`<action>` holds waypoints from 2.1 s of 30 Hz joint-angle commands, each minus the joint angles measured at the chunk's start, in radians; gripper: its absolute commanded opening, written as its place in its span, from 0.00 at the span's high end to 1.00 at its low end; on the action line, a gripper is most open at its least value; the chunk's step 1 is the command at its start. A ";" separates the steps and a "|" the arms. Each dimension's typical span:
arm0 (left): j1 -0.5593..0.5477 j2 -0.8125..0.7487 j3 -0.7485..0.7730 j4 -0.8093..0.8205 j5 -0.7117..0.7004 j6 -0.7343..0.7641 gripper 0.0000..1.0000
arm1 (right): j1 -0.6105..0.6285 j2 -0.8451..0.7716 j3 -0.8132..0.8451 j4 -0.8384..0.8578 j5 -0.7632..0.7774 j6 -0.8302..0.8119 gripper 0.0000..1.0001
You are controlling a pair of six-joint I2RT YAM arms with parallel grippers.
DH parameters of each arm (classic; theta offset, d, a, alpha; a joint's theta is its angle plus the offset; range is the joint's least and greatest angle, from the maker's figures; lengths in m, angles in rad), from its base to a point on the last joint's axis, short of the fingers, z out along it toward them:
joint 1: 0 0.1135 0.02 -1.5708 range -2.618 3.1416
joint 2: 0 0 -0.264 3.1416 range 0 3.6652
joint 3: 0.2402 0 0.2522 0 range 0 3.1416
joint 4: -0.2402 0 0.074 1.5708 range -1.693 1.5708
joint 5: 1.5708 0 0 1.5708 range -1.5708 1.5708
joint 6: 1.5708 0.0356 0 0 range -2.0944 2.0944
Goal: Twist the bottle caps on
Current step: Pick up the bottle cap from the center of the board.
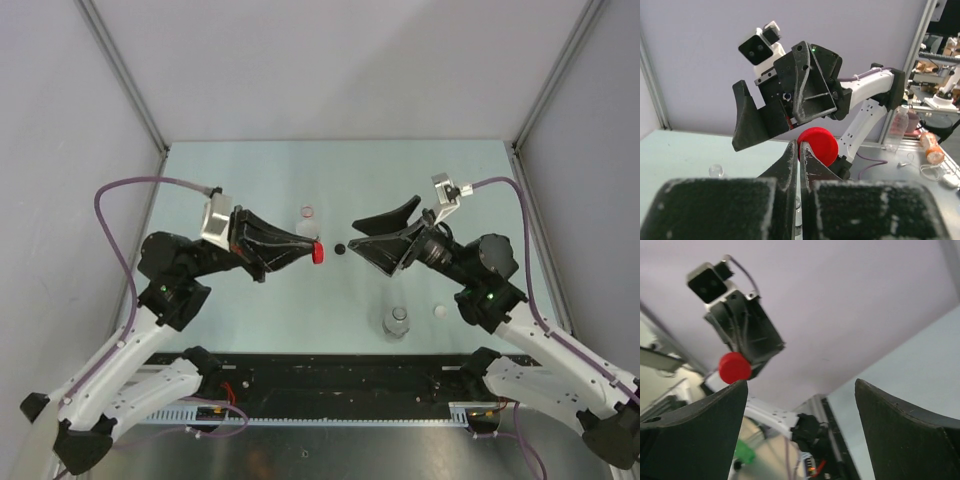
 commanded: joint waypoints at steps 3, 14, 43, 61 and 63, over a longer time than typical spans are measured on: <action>-0.030 0.049 0.071 0.085 0.058 0.122 1.00 | 0.032 0.058 0.048 0.317 -0.142 0.258 0.11; -0.040 0.080 0.060 0.091 0.022 0.113 1.00 | 0.130 0.162 0.073 0.381 -0.118 0.258 0.22; -0.066 0.092 0.013 0.111 0.032 0.136 1.00 | 0.188 0.114 0.073 0.305 -0.037 0.141 0.45; -0.070 0.095 -0.003 0.126 0.056 0.159 1.00 | 0.183 0.088 0.073 0.283 -0.068 0.102 0.52; -0.070 0.095 -0.005 0.126 0.064 0.164 1.00 | 0.182 0.088 0.073 0.281 -0.067 0.103 0.51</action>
